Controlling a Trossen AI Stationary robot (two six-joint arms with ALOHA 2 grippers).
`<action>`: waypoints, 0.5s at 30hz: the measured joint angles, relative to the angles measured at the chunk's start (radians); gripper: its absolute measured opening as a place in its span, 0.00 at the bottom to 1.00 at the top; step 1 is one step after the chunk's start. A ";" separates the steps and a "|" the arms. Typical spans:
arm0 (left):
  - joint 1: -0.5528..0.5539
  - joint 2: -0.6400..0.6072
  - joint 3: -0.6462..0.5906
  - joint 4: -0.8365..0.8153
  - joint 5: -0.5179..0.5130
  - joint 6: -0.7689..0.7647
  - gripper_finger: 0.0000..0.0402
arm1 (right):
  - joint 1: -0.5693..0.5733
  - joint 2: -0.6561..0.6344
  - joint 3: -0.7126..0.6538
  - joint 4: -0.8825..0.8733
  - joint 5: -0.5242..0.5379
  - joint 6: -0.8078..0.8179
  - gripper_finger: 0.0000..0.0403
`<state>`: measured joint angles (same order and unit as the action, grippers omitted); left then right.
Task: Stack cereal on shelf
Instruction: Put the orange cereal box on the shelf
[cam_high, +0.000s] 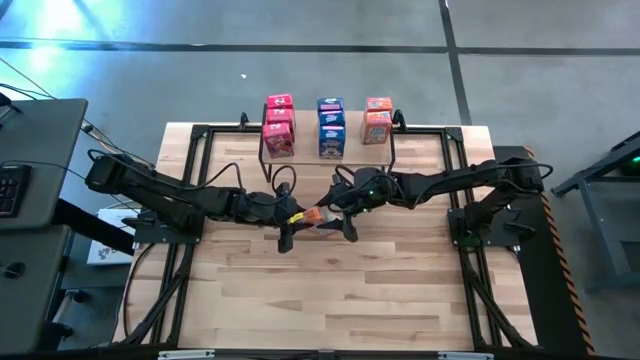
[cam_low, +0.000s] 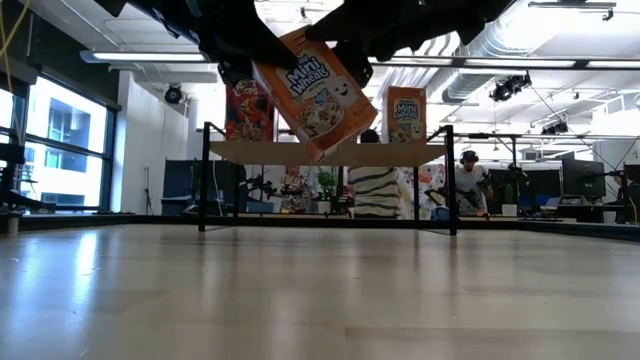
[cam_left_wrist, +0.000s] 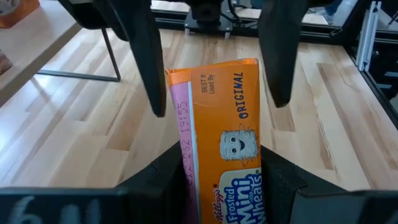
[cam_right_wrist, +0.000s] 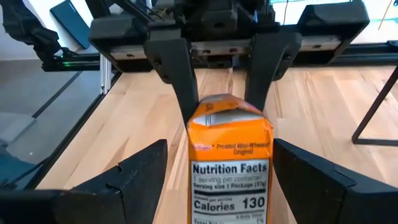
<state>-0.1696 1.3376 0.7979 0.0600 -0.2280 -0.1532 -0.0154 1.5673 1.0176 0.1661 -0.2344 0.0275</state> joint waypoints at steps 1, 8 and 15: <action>0.000 0.000 0.000 0.000 0.000 0.000 0.34 | 0.000 0.000 0.000 0.004 0.000 0.000 0.69; 0.000 0.000 0.000 0.016 0.000 0.000 0.34 | 0.000 -0.001 0.000 0.008 0.003 0.017 0.62; 0.013 0.000 0.000 0.016 0.000 -0.002 0.34 | 0.000 -0.001 0.000 0.010 0.005 0.017 0.51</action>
<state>-0.1563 1.3376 0.7979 0.0763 -0.2275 -0.1549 -0.0158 1.5665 1.0176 0.1757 -0.2297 0.0450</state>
